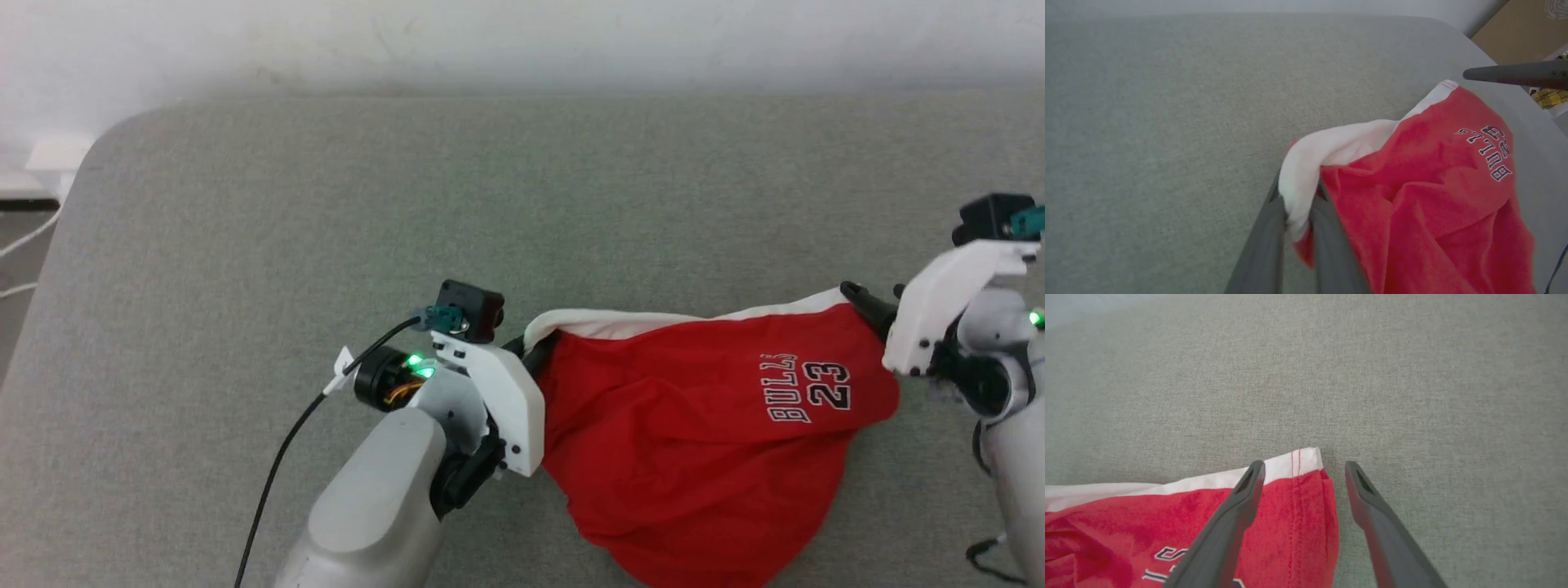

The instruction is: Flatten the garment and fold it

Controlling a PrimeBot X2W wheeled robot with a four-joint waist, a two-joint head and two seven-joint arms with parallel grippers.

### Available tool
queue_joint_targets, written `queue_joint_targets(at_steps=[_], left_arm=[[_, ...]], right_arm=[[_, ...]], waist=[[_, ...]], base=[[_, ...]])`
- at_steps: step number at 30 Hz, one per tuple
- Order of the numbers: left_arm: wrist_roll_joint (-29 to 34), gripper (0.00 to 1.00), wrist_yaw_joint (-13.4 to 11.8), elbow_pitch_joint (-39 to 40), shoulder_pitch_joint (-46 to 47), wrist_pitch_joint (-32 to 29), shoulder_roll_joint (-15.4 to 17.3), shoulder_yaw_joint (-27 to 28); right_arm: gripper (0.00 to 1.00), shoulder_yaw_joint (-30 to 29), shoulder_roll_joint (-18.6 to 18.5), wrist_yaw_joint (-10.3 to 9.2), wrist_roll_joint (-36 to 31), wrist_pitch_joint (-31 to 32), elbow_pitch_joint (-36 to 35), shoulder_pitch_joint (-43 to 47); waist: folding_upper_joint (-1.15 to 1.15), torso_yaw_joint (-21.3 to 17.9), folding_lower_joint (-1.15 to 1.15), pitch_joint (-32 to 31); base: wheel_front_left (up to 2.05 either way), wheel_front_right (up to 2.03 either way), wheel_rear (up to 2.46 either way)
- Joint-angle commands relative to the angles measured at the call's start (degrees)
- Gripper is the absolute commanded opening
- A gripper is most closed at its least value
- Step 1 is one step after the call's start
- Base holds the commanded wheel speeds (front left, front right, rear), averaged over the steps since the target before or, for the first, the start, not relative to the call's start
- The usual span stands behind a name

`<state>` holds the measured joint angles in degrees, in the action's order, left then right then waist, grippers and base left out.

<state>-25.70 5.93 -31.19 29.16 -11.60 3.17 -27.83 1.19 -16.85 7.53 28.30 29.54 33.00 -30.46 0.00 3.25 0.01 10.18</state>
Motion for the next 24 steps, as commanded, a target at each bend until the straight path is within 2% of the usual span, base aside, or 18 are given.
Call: queue_joint_targets(at_steps=[1, 8, 13, 14, 15, 16, 17, 21, 24], left_arm=[[0.41, 0.00, -0.35, 2.44, -1.06, -0.08, 0.12, -0.54], [0.87, 0.00, -1.30, 9.02, -1.72, -0.94, 0.93, -1.21], [0.96, 0.00, -1.79, 11.14, -2.36, -1.44, 1.50, -1.44], [0.96, 0.00, -1.93, 11.47, -2.51, -1.59, 1.65, -1.46], [0.93, 0.00, -2.06, 11.78, -2.65, -1.67, 1.78, -1.45], [0.87, 0.00, -2.16, 12.04, -2.79, -1.73, 1.88, -1.44], [0.82, 0.00, -2.27, 12.22, -2.92, -1.77, 1.98, -1.42], [0.51, 0.00, -2.78, 12.78, -3.24, -1.83, 2.43, -1.08], [0.28, 0.00, -3.01, 13.11, -3.31, -1.69, 2.86, -0.74]], right_arm=[[1.00, 1.24, -0.73, -0.04, 0.27, 2.57, 2.62, -3.35], [1.00, 6.87, -1.60, -0.04, -0.53, 8.83, 9.37, -11.21], [1.00, 10.55, -1.81, -0.04, -0.44, 15.95, 14.26, -13.06], [0.87, 11.62, -1.80, -0.04, -0.35, 18.03, 15.16, -13.18], [0.64, 12.40, -1.73, -0.04, -0.04, 19.80, 15.83, -13.23], [0.27, 12.95, -1.69, -0.04, 0.36, 21.27, 16.42, -13.22], [0.00, 13.43, -1.62, -0.04, 0.75, 22.75, 17.03, -13.10], [0.00, 14.52, -1.47, -0.04, 2.19, 25.97, 17.45, -13.08], [0.00, 15.69, -2.02, -0.04, 2.85, 24.43, 14.95, -13.53]], waist=[[0.00, 2.22, -0.01, 2.71], [0.00, 2.89, -0.01, 6.54], [0.00, 2.88, -0.01, 7.48], [0.00, 2.86, -0.01, 7.56], [0.00, 2.82, -0.01, 7.59], [0.00, 2.81, -0.01, 7.55], [0.00, 2.78, -0.01, 7.44], [0.00, 2.43, -0.01, 6.86], [0.00, 2.03, -0.01, 5.96]], base=[[0.00, 0.00, 0.00], [0.00, 0.00, 0.00], [0.00, 0.00, 0.00], [0.00, 0.00, 0.00], [0.00, 0.00, 0.00], [0.00, 0.00, 0.00], [0.00, 0.00, 0.00], [0.00, 0.00, 0.00], [0.00, 0.00, 0.00]])
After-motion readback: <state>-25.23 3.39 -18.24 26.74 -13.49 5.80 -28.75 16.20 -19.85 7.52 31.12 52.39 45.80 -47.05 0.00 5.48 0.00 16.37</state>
